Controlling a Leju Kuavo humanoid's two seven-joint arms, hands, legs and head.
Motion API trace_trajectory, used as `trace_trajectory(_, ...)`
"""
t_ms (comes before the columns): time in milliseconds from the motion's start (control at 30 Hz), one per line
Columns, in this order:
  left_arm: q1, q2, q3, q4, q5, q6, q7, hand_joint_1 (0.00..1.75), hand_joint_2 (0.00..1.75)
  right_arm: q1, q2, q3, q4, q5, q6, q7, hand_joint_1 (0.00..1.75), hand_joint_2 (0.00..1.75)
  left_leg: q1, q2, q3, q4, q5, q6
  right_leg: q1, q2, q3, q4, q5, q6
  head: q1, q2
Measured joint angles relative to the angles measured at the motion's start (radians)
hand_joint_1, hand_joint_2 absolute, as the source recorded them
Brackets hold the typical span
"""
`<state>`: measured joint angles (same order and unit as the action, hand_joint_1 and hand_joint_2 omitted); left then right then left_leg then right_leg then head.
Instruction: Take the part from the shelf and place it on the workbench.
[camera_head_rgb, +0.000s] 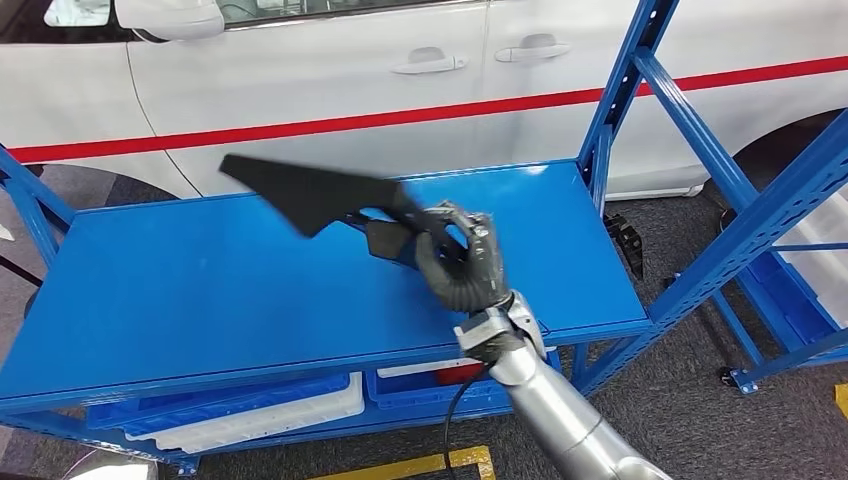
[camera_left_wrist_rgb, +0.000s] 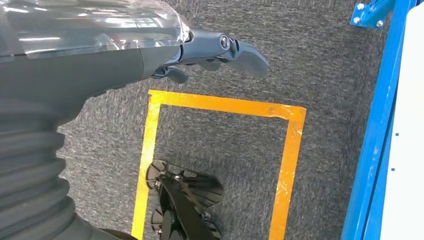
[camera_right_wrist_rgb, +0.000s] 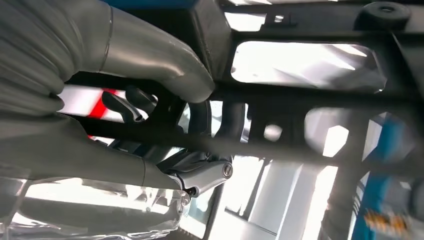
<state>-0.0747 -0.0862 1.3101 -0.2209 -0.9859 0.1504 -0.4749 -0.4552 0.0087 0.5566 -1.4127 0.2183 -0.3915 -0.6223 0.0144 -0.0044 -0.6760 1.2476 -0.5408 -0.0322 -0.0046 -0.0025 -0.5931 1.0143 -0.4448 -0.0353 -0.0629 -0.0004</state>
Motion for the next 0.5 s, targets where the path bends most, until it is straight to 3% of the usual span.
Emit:
trace_trajectory(67, -0.001, 0.0, 0.006, 0.0, 0.005, 0.005, -0.005, 0.0, 1.75, 0.021, -0.02, -0.023, -0.123, -0.1, 0.087, -0.001, 1.75, 1.75, -0.002, 0.001, 0.067, -0.143, 0.065, 0.007, 0.002, 0.003, 0.001, 0.003, -0.003, 0.005, 0.0, 0.0)
trace_trajectory(133, -0.004, 0.0, 0.011, 0.0, 0.01, 0.008, -0.012, 0.0, 1.75, 0.036, -0.035, -0.044, -0.229, -0.169, 0.166, -0.001, 1.75, 1.75, -0.007, 0.0, 0.107, -0.228, 0.087, 0.017, 0.004, 0.005, -0.001, 0.006, -0.004, 0.013, 0.0, 0.0)
trace_trajectory(233, -0.005, 0.0, 0.012, 0.0, 0.012, 0.009, -0.019, 0.0, 1.75, 0.057, -0.053, -0.067, -0.346, -0.229, 0.252, -0.001, 1.75, 1.75, -0.008, -0.002, 0.112, -0.242, 0.088, 0.034, 0.003, 0.004, -0.003, 0.011, -0.006, 0.03, 0.0, 0.0)
trace_trajectory(267, -0.005, -0.001, 0.012, 0.0, 0.012, 0.008, -0.021, 0.0, 1.75, 0.061, -0.057, -0.072, -0.375, -0.241, 0.27, 0.0, 1.75, 1.75, -0.007, -0.002, 0.114, -0.247, 0.091, 0.042, 0.002, 0.004, -0.011, 0.029, -0.019, 0.035, 0.0, 0.0)
trace_trajectory(300, -0.006, -0.001, 0.013, 0.0, 0.012, 0.007, -0.024, 0.0, 1.75, 0.064, -0.063, -0.077, -0.399, -0.256, 0.29, 0.0, 1.75, 1.75, -0.005, -0.001, 0.116, -0.251, 0.094, 0.048, 0.002, 0.004, -0.027, 0.067, -0.042, 0.039, 0.0, 0.0)
trace_trajectory(400, -0.007, -0.002, 0.014, 0.0, 0.015, -0.005, -0.038, 0.0, 1.75, 0.078, -0.08, -0.088, -0.457, -0.319, 0.388, 0.005, 1.75, 1.75, -0.007, 0.0, 0.116, -0.253, 0.096, 0.055, -0.001, 0.004, -0.115, 0.253, -0.133, 0.044, 0.0, 0.0)
trace_trajectory(433, -0.007, -0.002, 0.014, 0.0, 0.016, -0.011, -0.043, 0.0, 1.75, 0.083, -0.087, -0.089, -0.474, -0.338, 0.425, 0.008, 1.75, 1.75, -0.007, 0.0, 0.116, -0.252, 0.095, 0.055, -0.002, 0.004, -0.135, 0.291, -0.141, 0.045, 0.0, 0.0)
trace_trajectory(467, -0.007, -0.002, 0.014, 0.0, 0.018, -0.019, -0.048, 0.0, 1.75, 0.085, -0.094, -0.089, -0.491, -0.352, 0.457, 0.012, 1.75, 1.75, -0.007, -0.001, 0.116, -0.251, 0.095, 0.055, -0.004, 0.003, -0.135, 0.291, -0.129, 0.046, 0.0, 0.0)
trace_trajectory(500, -0.008, -0.002, 0.015, 0.0, 0.019, -0.03, -0.053, 0.0, 1.75, 0.083, -0.102, -0.088, -0.507, -0.363, 0.483, 0.018, 1.75, 1.75, -0.007, -0.001, 0.117, -0.249, 0.094, 0.053, -0.007, 0.003, -0.116, 0.25, -0.099, 0.047, 0.0, 0.0)
